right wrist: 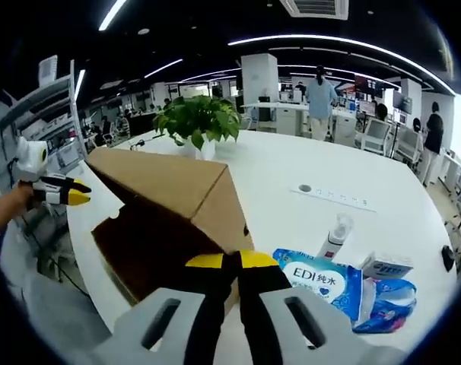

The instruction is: Operate the shoe box by opening the lid, removing the specified soft item, and placing it in the target area until the item is outside and the box remains undamaged.

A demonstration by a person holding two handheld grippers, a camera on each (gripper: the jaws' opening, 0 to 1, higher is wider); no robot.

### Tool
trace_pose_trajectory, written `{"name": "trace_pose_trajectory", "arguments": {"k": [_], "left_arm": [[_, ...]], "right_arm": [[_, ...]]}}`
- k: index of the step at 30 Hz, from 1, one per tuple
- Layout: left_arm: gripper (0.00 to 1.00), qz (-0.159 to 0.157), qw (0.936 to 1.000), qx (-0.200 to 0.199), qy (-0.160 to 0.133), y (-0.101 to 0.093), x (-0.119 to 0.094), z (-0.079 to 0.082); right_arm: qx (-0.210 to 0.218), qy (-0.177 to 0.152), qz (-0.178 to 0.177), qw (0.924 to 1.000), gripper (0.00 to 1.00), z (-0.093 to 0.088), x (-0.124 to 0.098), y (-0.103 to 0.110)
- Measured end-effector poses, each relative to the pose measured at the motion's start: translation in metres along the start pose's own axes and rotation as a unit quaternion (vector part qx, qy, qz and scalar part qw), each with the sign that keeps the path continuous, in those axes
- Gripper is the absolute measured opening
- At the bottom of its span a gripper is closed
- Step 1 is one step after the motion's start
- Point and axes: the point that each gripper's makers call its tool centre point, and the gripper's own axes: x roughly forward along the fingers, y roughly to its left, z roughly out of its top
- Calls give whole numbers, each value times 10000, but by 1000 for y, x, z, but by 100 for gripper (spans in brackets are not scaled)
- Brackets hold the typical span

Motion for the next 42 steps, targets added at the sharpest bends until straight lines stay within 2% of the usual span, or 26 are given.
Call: {"name": "trace_pose_trajectory", "arguments": {"k": [5,19,30,42], "left_arm": [[26,-10,9998,127,-141,-3,-2,10],[28,-235,9991,280,-236,-15,-5,8],[30,-349,9988,346,-44,-22,-6,-11],[33,-449,9978,461,167,-28,-6,-28]], "right_arm": [[-195,-21,11,9998,6,-3,-2,6],[-469,-57,241,9986,14,-20,-12,23],[-625,20,370,9974,18,-35,-16,29],[-811,72,540,9952,27,-51,-18,43]]}}
